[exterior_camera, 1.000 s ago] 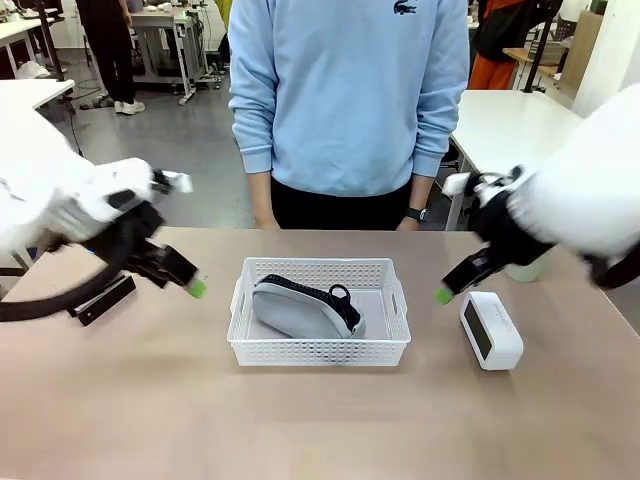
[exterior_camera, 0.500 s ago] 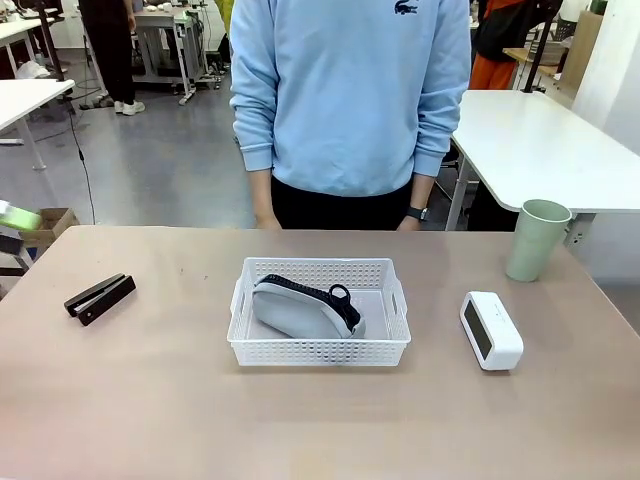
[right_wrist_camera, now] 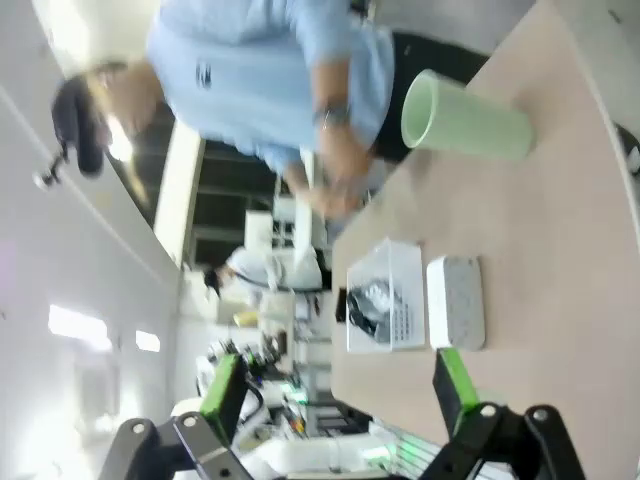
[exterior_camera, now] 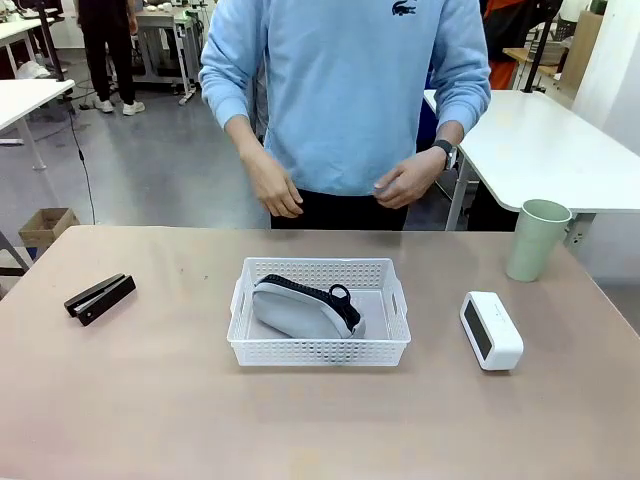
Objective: Efficiently arrange items inside the basket to fit them all.
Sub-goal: Pick up the Digital clock and place it inside the Organizing basket.
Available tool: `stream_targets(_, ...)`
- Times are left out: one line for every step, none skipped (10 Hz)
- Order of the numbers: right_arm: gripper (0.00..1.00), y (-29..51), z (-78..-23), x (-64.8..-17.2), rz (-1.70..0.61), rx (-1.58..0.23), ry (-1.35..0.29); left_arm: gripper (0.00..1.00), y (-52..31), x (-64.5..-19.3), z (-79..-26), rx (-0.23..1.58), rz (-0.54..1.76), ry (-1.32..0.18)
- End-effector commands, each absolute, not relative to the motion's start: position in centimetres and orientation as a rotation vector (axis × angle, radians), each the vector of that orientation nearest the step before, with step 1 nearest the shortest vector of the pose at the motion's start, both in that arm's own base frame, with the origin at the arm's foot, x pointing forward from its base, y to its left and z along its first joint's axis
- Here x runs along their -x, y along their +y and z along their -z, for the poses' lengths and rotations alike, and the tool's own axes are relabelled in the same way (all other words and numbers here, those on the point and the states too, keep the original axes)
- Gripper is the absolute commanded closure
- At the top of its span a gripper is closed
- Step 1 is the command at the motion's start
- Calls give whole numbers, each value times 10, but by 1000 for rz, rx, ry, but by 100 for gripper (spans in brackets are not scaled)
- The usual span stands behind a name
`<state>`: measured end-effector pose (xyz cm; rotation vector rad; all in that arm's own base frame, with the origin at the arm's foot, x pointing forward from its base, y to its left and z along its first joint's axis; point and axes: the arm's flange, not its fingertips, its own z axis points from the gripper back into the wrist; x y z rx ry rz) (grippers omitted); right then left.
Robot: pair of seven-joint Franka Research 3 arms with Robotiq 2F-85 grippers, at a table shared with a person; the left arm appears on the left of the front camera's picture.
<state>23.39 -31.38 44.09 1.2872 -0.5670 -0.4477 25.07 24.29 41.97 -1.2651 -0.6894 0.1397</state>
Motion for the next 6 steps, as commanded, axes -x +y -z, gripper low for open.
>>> stream_targets(0, -323, -424, -244, 528, -1222, -641, 0, 204, -258, -423, 1283, -171, -742)
stream_targets(0, -314, -441, -234, 448, -1287, -567, 0, 243, -251, -420, 1265, -140, -689)
stream_targets(0, -314, -441, -234, 448, -1287, -567, 0, 243, -251, -420, 1265, -140, -689)
stream_targets(0, -314, -441, -234, 448, -1287, -567, 0, 243, -251, -420, 1265, -140, -689)
stream_targets(0, -314, -441, -234, 448, -1287, -567, 0, 243, -251, -420, 1265, -140, -689)
stream_targets(0, -314, -441, -234, 448, -1287, -567, 0, 243, -251, -420, 1265, -140, -689)
